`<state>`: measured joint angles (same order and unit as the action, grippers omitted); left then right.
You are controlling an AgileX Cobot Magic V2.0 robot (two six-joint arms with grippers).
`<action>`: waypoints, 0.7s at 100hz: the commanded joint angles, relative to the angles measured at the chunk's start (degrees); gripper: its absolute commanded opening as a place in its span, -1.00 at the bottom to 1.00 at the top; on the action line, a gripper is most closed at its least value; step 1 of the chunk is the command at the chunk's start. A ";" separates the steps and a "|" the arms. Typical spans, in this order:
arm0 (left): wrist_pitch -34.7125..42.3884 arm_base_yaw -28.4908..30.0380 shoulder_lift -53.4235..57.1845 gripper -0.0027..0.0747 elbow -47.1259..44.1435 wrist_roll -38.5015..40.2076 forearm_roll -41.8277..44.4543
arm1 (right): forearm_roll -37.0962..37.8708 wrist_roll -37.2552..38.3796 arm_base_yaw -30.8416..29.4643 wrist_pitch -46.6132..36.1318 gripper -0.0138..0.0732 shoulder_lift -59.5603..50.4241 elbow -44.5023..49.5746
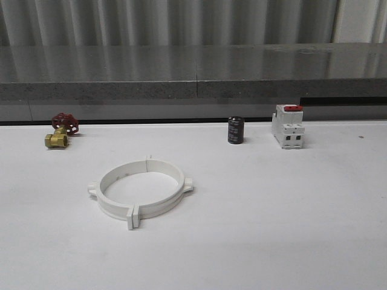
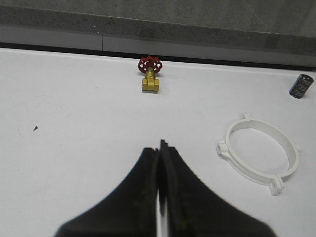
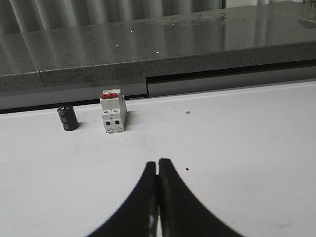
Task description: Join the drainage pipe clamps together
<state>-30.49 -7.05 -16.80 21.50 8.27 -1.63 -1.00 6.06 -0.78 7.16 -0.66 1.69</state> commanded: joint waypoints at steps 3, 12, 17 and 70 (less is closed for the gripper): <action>4.27 0.00 -0.32 -0.98 1.64 -0.08 -0.18 | 0.64 0.14 -0.28 -5.05 -0.84 -1.05 -1.16; 4.27 0.00 -0.32 -0.98 1.64 -0.08 -0.18 | 0.64 0.14 -0.28 -5.05 -0.84 -1.05 -1.16; 4.27 0.00 -0.32 -0.98 1.64 -0.08 -0.18 | 0.64 0.14 -0.28 -5.05 -0.84 -1.05 -1.16; 14.45 0.00 0.84 -0.98 -0.26 -0.08 1.63 | 0.64 0.14 -0.28 -5.05 -0.84 -1.05 -1.16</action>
<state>-25.27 -7.05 -16.53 20.90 8.27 -0.66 -1.00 6.45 -0.78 7.16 -0.66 1.69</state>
